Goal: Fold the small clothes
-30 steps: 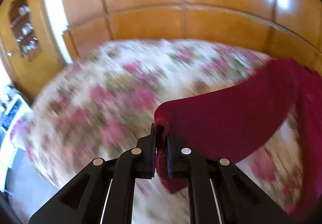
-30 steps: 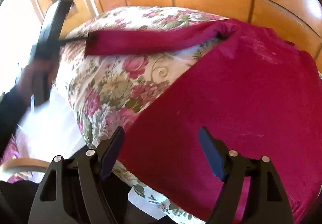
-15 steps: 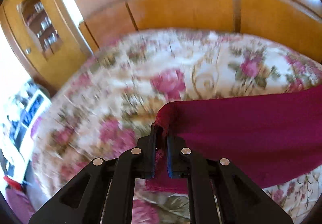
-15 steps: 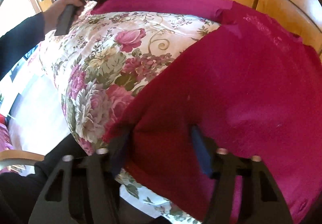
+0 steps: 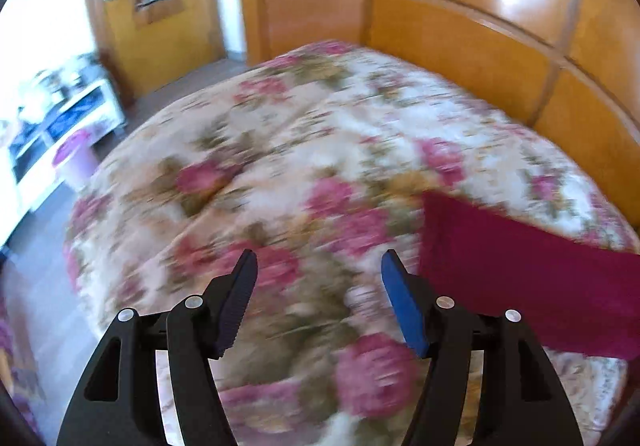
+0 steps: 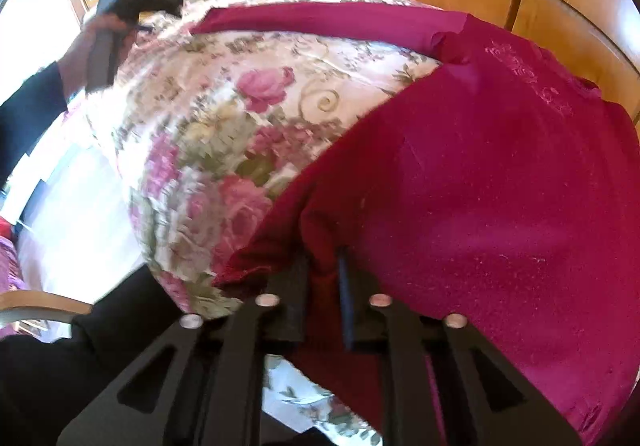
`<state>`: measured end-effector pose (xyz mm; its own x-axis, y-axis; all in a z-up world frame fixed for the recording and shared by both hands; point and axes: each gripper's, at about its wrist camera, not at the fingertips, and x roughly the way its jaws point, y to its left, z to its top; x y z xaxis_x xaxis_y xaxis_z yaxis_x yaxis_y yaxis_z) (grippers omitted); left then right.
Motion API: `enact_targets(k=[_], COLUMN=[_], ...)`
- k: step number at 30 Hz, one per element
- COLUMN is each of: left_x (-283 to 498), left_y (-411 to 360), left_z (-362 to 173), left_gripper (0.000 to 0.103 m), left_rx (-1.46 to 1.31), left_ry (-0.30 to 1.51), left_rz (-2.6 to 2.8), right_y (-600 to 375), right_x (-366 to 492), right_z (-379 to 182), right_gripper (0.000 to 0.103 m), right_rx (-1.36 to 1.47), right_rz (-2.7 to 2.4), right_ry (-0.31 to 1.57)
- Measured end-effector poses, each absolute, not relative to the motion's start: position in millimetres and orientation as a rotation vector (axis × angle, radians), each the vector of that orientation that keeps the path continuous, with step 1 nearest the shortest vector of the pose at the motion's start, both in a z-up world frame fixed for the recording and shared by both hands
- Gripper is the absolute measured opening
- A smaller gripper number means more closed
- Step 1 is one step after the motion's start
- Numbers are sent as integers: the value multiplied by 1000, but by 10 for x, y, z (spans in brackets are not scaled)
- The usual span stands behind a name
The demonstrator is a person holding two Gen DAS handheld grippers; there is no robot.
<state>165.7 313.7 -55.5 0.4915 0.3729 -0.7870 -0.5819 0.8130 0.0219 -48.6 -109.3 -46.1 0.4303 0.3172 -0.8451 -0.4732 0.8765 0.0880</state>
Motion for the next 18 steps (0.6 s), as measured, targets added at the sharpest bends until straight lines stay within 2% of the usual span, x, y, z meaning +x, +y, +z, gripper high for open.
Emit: enact_targets(k=[1, 3, 5, 6, 7, 8, 10, 11, 13, 18], left_x=[1605, 1475, 1346, 1302, 1245, 1202, 1121, 1064, 1019, 839], left_y=[3185, 3208, 3047, 2943, 2805, 2672, 2351, 2144, 1850, 948], left_z=[-587, -617, -581, -555, -521, -493, -453, -438, -433, -441], left_gripper=[53, 53, 53, 53, 53, 53, 53, 53, 53, 53], left_rx=[-277, -330, -326, -312, -298, -285, -264, -270, -284, -223], left_ry=[898, 908, 895, 887, 878, 870, 862, 860, 868, 872], left_rz=[610, 589, 540, 508, 467, 429, 334, 265, 165, -60], right_y=[-1090, -1098, -1081, -1068, -1051, -1032, -989, -975, -985, -1544], right_x=[-491, -483, -480, -485, -495, -511, -555, -583, -646, -689], right_z=[-457, -517, -550, -556, -561, -562, -566, -561, -518, -246], right_gripper=[9, 9, 14, 20, 32, 38, 60, 63, 67, 67], right_rx=[-180, -180, -186, -184, -179, -182, -188, -185, -188, -34], right_rz=[495, 496, 499, 502, 515, 520, 529, 535, 544, 497], right_ry=[1010, 1023, 1029, 1028, 1029, 1025, 1020, 1021, 1016, 982])
